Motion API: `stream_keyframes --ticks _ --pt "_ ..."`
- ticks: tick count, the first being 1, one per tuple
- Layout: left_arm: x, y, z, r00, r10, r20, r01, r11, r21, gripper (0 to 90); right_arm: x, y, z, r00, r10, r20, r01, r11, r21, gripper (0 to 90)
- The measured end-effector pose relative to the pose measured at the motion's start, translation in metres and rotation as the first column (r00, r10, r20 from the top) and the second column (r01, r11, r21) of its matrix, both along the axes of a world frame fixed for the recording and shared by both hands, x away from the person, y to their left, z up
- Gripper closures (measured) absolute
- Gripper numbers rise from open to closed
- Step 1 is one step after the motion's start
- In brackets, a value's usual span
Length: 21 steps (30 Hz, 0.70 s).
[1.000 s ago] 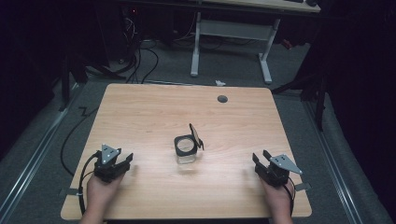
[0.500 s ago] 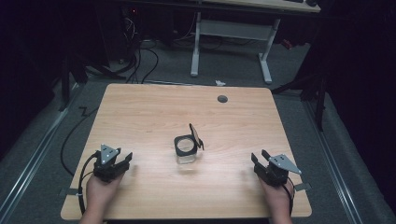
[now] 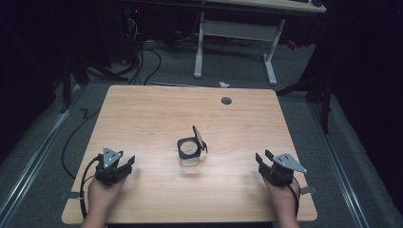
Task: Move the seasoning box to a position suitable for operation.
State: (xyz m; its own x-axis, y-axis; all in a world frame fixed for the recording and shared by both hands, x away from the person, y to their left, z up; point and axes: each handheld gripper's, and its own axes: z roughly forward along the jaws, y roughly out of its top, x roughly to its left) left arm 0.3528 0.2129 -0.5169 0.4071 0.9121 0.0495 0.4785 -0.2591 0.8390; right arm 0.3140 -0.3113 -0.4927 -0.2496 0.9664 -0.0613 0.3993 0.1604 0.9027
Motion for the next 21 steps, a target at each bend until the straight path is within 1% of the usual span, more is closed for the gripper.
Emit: stream_keyframes --ticks 2,5,7,9,12,15,16,19,21 --pt "-0.002 0.001 -0.001 1.0 -0.005 -0.003 0.005 1.0 0.002 49.2 -0.001 0.001 0.003 1.0 -0.003 0.003 0.003 1.0 -0.007 59.8" --pt "-0.006 0.003 -0.002 0.9999 -0.01 -0.006 0.01 1.0 0.001 49.1 -0.004 0.003 0.005 1.0 -0.003 0.005 0.003 1.0 -0.003 63.7" --pt "-0.009 0.005 -0.003 0.9999 -0.014 -0.008 0.014 0.9999 -0.003 48.9 -0.005 0.005 0.006 1.0 0.002 0.005 -0.002 1.0 -0.008 65.8" --pt "-0.012 0.007 -0.003 0.9998 -0.018 -0.006 0.018 0.9998 0.003 48.7 -0.007 0.009 0.008 1.0 0.008 0.003 -0.008 0.9999 -0.009 67.8" --pt "-0.015 0.01 -0.002 0.9999 -0.016 -0.002 0.016 0.9998 -0.01 48.3 -0.008 0.014 0.011 0.9998 0.017 0.009 -0.017 0.9998 -0.013 70.9" --pt "-0.016 0.01 -0.001 0.9999 -0.016 -0.004 0.016 0.9997 -0.02 47.9 -0.008 0.017 0.014 0.9997 0.024 0.009 -0.024 0.9996 -0.013 72.8" --pt "-0.015 0.01 -0.001 0.9999 -0.015 -0.008 0.015 0.9994 -0.03 47.4 -0.006 0.02 0.016 0.9995 0.032 0.003 -0.032 0.9994 -0.013 74.5" --pt "-0.012 0.01 -0.002 0.9998 -0.016 -0.012 0.016 0.9996 -0.022 47.1 -0.002 0.023 0.02 0.9987 0.05 0.005 -0.05 0.9986 -0.018 76.7" --pt "-0.011 0.01 -0.002 0.9997 -0.018 -0.014 0.017 0.9995 -0.025 46.6 -0.001 0.025 0.021 0.9982 0.059 0.005 -0.059 0.9981 -0.016 77.3"
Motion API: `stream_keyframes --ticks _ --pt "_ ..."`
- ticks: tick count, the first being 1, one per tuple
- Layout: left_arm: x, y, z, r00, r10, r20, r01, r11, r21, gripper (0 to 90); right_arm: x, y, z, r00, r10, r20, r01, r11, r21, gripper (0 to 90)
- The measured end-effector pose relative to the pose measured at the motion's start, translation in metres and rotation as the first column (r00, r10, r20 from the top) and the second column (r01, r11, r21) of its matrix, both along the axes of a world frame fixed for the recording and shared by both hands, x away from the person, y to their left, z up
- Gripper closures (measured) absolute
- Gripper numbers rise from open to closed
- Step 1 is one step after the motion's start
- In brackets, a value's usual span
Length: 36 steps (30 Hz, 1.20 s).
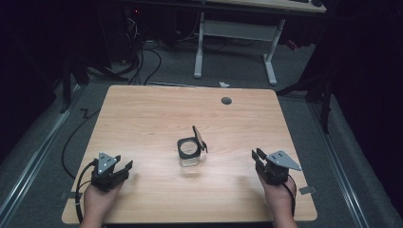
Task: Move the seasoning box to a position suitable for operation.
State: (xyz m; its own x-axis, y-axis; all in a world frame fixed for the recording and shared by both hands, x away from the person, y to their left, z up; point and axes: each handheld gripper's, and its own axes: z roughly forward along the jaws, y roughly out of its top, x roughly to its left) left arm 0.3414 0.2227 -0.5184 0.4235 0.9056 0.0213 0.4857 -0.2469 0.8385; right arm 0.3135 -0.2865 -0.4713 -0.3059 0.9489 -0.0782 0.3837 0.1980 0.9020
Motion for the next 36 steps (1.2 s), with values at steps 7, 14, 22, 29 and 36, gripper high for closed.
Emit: stream_keyframes --ticks 7,14,22,29,36 --pt "0.0 0.003 0.002 0.9998 -0.018 -0.003 0.018 0.9997 -0.017 45.8 0.012 0.014 0.006 0.9988 0.048 0.001 -0.048 0.9988 0.007 78.0" --pt "0.0 0.007 0.003 0.9998 -0.021 0.001 0.021 0.9992 -0.035 45.6 0.022 0.024 0.01 0.9965 0.083 -0.01 -0.083 0.9964 0.021 77.8" --pt "-0.001 0.006 0.003 0.9996 -0.026 -0.006 0.026 0.9994 -0.025 44.4 0.033 0.039 0.016 0.9923 0.124 -0.005 -0.124 0.9922 0.016 78.7" --pt "0.0 0.006 0.002 0.9995 -0.032 -0.006 0.032 0.9991 -0.029 43.4 0.041 0.053 0.021 0.9887 0.15 0.002 -0.15 0.9887 0.002 79.1" --pt "0.0 0.007 0.002 0.9991 -0.042 -0.006 0.042 0.9985 -0.036 41.7 0.048 0.065 0.023 0.9857 0.168 0.002 -0.168 0.9857 -0.008 79.2"
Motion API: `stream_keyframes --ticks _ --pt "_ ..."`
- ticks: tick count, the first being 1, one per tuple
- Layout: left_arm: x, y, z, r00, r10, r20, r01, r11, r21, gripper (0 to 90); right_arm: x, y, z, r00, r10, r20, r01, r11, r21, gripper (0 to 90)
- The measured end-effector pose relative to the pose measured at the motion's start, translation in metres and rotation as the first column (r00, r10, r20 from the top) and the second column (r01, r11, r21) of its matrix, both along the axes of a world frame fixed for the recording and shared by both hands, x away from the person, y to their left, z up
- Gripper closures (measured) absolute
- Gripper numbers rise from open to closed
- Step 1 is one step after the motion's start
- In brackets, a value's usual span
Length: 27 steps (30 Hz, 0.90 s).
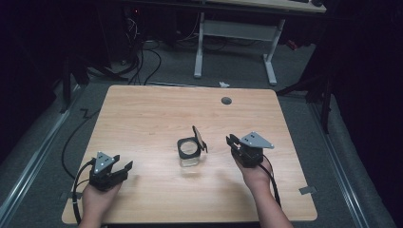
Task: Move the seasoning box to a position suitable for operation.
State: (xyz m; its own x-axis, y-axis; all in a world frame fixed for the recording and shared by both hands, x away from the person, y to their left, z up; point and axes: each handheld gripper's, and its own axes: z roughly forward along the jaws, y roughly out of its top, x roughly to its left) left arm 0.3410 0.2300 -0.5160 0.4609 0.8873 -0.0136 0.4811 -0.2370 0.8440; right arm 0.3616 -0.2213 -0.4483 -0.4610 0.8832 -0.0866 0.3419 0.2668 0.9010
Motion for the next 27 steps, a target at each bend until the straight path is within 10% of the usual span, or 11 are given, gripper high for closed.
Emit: stream_keyframes --ticks 27 --pt "-0.002 0.001 0.001 0.9999 -0.01 0.009 0.01 0.9999 0.003 39.6 0.019 0.041 0.011 0.997 0.077 0.007 -0.077 0.9971 0.0 80.5"
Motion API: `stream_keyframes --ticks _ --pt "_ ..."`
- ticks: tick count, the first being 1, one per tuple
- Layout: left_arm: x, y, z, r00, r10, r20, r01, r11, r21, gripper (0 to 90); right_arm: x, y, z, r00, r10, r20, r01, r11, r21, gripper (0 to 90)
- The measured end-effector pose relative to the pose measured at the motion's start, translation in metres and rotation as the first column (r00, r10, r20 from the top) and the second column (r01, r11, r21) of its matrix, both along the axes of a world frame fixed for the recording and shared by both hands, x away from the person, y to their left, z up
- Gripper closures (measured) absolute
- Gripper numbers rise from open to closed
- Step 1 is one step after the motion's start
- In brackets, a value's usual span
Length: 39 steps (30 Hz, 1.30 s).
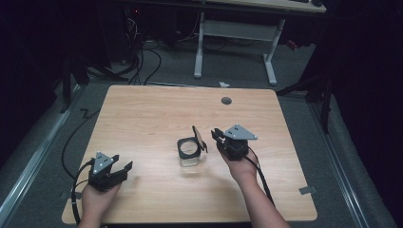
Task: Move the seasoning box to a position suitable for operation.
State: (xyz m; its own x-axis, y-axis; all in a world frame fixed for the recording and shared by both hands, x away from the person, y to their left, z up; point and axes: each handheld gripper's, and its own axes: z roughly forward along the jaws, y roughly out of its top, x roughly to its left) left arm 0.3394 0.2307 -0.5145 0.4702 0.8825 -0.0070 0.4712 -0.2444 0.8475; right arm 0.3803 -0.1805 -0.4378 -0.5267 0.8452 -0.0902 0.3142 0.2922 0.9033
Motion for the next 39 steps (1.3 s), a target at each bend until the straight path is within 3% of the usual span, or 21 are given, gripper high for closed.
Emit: stream_keyframes --ticks 9,13,17,39 --pt "0.0 0.0 0.0 1.0 0.001 0.0 -0.001 1.0 0.004 39.6 0.002 0.018 0.002 0.9994 0.036 0.001 -0.036 0.9993 -0.01 81.9" --pt "0.0 0.0 0.0 1.0 0.003 0.001 -0.003 1.0 0.004 39.7 0.002 0.024 0.002 0.9986 0.052 0.005 -0.052 0.9985 -0.018 90.0" --pt "0.0 0.001 0.0 1.0 0.004 0.0 -0.004 1.0 0.004 39.8 0.001 0.03 0.0 0.9977 0.067 0.002 -0.067 0.9972 -0.033 90.0" --pt "0.001 0.0 -0.001 1.0 0.003 -0.002 -0.003 0.9999 0.011 39.9 -0.001 0.038 -0.002 0.996 0.09 0.004 -0.089 0.9958 -0.021 90.0"
